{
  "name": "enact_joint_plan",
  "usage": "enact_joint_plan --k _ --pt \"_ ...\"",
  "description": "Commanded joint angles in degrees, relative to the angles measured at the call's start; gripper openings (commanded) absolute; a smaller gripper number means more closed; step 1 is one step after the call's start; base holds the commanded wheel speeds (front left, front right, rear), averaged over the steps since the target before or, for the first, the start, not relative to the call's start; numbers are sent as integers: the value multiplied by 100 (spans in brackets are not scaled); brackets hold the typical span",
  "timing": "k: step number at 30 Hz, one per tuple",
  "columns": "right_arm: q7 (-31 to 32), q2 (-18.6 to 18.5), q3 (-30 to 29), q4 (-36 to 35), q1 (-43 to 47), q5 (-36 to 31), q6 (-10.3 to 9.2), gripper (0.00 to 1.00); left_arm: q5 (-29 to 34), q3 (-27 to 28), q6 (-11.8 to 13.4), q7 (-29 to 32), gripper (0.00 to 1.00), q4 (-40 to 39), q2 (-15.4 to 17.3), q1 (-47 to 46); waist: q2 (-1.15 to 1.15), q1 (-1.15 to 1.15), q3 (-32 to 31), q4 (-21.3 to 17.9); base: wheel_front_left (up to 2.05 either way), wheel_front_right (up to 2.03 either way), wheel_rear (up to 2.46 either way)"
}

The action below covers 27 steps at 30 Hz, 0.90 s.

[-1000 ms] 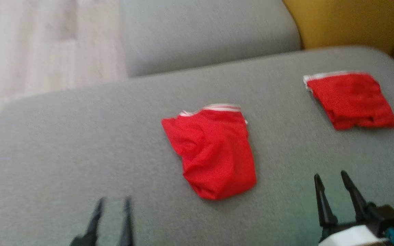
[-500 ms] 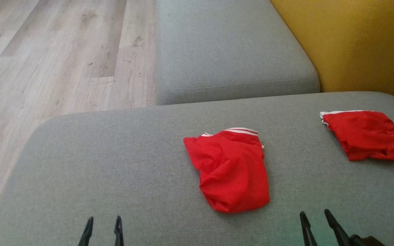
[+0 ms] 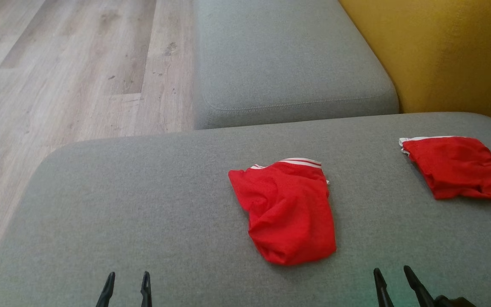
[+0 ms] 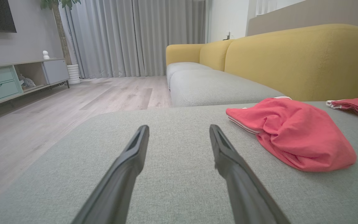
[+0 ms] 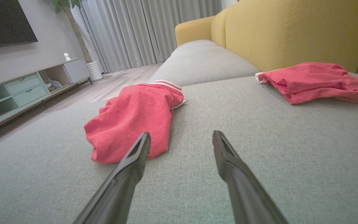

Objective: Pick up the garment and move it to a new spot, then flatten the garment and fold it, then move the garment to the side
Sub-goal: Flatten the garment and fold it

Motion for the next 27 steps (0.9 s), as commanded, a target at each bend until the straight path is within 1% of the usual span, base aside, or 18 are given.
enact_joint_plan --k 1,12,16,20,23,25,27 --pt "-37 -53 108 -155 -355 22 37 100 35 232 -31 -62 100 -139 -59 -307 0 0 0 -1 0 0 0" --pt "-37 -41 120 -139 -404 4 37 100 89 176 -86 -62 100 -53 -80 -383 0 0 104 -50 0 0 0" --pt "-37 -64 128 -186 -454 9 37 100 146 94 -191 -62 100 -73 -80 -699 0 0 272 -103 0 0 0" --pt "-37 -132 177 -204 -539 8 37 100 272 48 -338 -62 100 31 36 -1393 0 0 544 -171 0 0 0" --pt "-37 -201 274 -217 -676 6 37 100 339 -77 -516 -40 100 389 171 -2203 0 0 805 -296 0 0 0" --pt "-37 -238 364 -233 -795 9 37 100 386 -281 -677 138 100 595 317 -2874 0 0 991 -424 0 0 0" --pt "-37 -257 448 -240 -898 13 37 100 327 -469 -775 359 100 754 442 -3541 0 0 1135 -569 0 0 0"
